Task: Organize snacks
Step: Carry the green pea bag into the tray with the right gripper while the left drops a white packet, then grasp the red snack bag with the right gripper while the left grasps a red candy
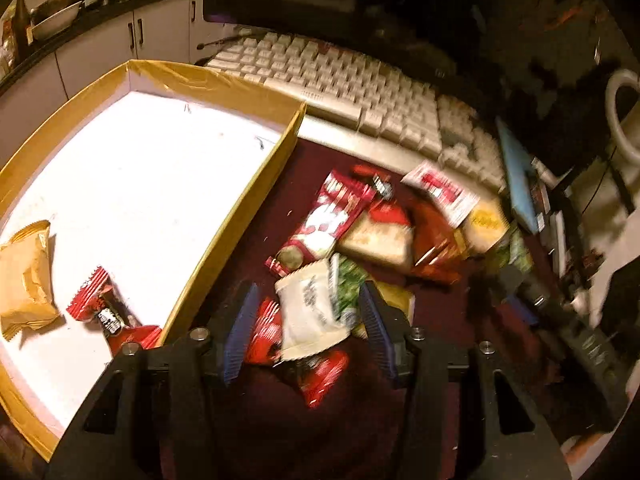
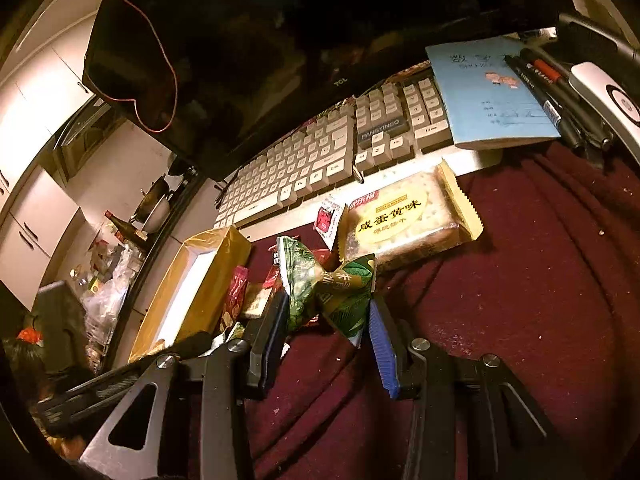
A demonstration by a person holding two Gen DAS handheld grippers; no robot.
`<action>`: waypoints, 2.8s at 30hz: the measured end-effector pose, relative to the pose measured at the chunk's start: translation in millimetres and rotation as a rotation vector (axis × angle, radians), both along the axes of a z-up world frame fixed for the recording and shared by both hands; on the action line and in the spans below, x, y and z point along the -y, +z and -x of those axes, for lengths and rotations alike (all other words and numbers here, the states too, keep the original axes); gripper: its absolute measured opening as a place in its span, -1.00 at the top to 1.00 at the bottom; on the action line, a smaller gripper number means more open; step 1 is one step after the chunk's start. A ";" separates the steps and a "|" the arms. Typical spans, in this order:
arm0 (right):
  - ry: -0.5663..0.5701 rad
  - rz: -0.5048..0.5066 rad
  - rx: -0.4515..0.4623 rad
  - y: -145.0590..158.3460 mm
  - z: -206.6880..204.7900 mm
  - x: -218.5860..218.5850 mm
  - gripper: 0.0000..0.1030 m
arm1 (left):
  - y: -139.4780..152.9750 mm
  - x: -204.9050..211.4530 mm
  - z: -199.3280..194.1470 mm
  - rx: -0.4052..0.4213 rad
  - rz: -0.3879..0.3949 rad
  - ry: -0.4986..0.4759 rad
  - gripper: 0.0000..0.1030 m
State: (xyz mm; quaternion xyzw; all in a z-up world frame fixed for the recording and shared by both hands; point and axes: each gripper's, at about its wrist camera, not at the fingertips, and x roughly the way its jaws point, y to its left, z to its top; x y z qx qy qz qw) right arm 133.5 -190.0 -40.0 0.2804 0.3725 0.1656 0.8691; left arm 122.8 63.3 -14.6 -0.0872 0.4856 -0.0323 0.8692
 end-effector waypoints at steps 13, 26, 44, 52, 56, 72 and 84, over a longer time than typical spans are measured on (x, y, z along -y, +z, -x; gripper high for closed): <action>0.008 0.026 0.021 3.1 1.6 -4.3 0.21 | 12.5 -22.9 44.7 0.158 0.149 0.052 0.40; 0.119 0.043 0.197 33.7 22.2 -34.3 0.22 | 42.0 -112.0 78.2 0.316 0.197 0.339 0.41; 0.487 0.240 0.074 50.4 -43.0 -249.8 0.21 | -0.7 -132.1 56.8 0.123 0.086 0.286 0.40; 0.491 0.288 0.086 23.6 -47.9 -272.1 0.17 | -8.4 -120.7 47.6 0.079 0.012 0.235 0.39; 0.464 0.277 0.104 25.6 -44.1 -269.0 0.06 | -4.8 -126.3 49.7 0.113 0.033 0.265 0.36; 0.417 0.001 0.155 61.2 -18.5 -195.7 -0.36 | 26.6 -122.8 87.0 0.268 0.088 0.289 -0.35; 0.245 0.050 0.061 18.6 30.3 -58.8 -0.36 | 29.0 -87.4 84.4 0.257 0.062 0.232 -0.52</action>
